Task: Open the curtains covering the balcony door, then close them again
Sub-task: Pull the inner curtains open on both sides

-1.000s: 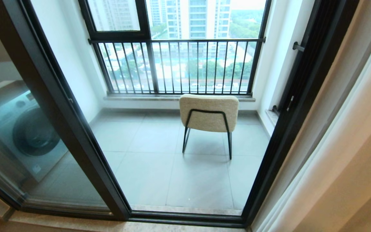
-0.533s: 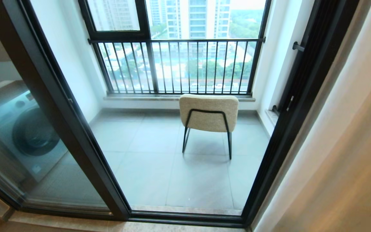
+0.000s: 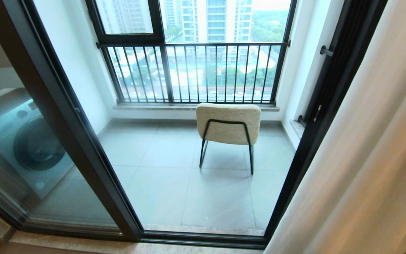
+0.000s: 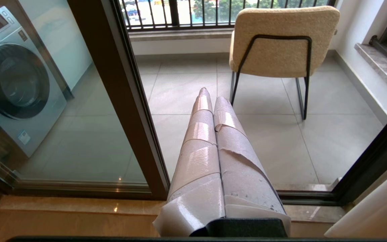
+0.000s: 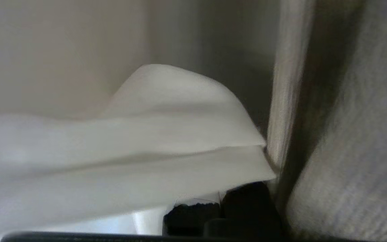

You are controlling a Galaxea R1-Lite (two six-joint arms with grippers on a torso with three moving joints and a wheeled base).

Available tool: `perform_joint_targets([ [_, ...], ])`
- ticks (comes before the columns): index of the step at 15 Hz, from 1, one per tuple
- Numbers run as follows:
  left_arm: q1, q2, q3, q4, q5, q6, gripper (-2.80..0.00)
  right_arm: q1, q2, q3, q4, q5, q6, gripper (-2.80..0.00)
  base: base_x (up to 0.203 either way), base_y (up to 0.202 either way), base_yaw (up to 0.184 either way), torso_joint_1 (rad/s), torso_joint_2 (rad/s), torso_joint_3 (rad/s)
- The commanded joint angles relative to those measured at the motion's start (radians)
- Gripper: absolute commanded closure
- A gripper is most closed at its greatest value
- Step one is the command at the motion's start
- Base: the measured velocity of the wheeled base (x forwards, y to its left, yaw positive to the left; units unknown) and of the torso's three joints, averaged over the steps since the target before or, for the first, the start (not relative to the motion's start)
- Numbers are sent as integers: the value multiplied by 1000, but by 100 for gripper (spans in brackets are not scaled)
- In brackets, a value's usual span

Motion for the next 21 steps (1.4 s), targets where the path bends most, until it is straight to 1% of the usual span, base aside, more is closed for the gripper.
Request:
perform_joint_targets([
  [1, 0, 1, 0, -1, 0, 1, 0, 18, -90, 42, 39, 9, -1, -280, 0, 0, 0, 0, 0, 0],
  [4, 0, 1, 0, 0, 0, 1, 0, 26, -158, 99, 82, 8, -8, -280, 0, 0, 0, 0, 0, 0],
  [7, 0, 1, 0, 0, 0, 0, 0, 27, -242, 197, 102, 7, -19, -280, 0, 0, 0, 0, 0, 0],
  [8, 0, 1, 0, 0, 0, 0, 0, 27, -277, 239, 125, 6, -48, -280, 0, 0, 0, 0, 0, 0],
  [11, 0, 1, 0, 0, 0, 0, 0, 27, -393, 362, 231, 1, -182, -280, 0, 0, 0, 0, 0, 0],
  [12, 0, 1, 0, -1, 0, 1, 0, 27, -434, 406, 257, -1, -215, -280, 0, 0, 0, 0, 0, 0],
  [16, 0, 1, 0, 0, 0, 1, 0, 27, -579, 585, 292, -9, -302, -280, 0, 0, 0, 0, 0, 0],
  [17, 0, 1, 0, 0, 0, 0, 0, 28, -607, 624, 292, -10, -330, 0, 0, 0, 0, 0, 0, 0],
  [19, 0, 1, 0, 0, 0, 0, 0, 30, -646, 709, 285, -12, -396, 0, 0, 0, 0, 0, 0, 0],
  [20, 0, 1, 0, 0, 0, 1, 0, 46, -657, 747, 284, -25, -446, 0, 0, 0, 0, 0, 0, 0],
  [21, 0, 1, 0, 0, 0, 1, 0, 87, -664, 769, 283, -61, -477, 0, 0, 0, 0, 0, 0, 0],
])
